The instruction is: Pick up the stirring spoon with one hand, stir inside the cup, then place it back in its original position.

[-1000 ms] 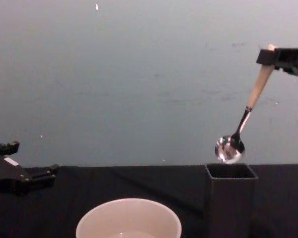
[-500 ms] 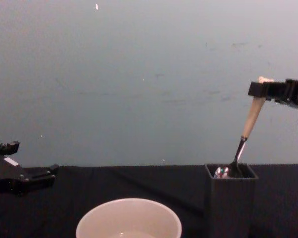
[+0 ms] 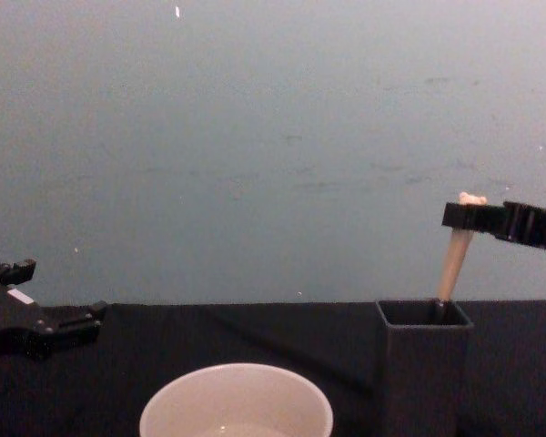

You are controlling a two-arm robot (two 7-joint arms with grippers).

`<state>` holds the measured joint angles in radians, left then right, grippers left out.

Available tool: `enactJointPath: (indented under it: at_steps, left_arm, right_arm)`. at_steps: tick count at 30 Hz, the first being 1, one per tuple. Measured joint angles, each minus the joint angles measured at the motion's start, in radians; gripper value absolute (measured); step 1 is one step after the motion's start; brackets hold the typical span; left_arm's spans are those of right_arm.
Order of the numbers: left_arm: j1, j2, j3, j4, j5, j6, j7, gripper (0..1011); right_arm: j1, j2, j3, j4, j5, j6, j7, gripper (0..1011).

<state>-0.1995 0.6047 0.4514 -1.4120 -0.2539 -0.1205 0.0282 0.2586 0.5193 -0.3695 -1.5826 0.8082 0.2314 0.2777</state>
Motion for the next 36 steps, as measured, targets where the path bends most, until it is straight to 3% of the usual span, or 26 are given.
enactJointPath:
  at_steps: [36]
  left_arm:
    - [0.0,0.0,0.0,0.0,0.0,0.0,0.0,1001]
  right_arm:
    - [0.003,-0.005,-0.032,0.047,-0.053,0.025,0.007,211]
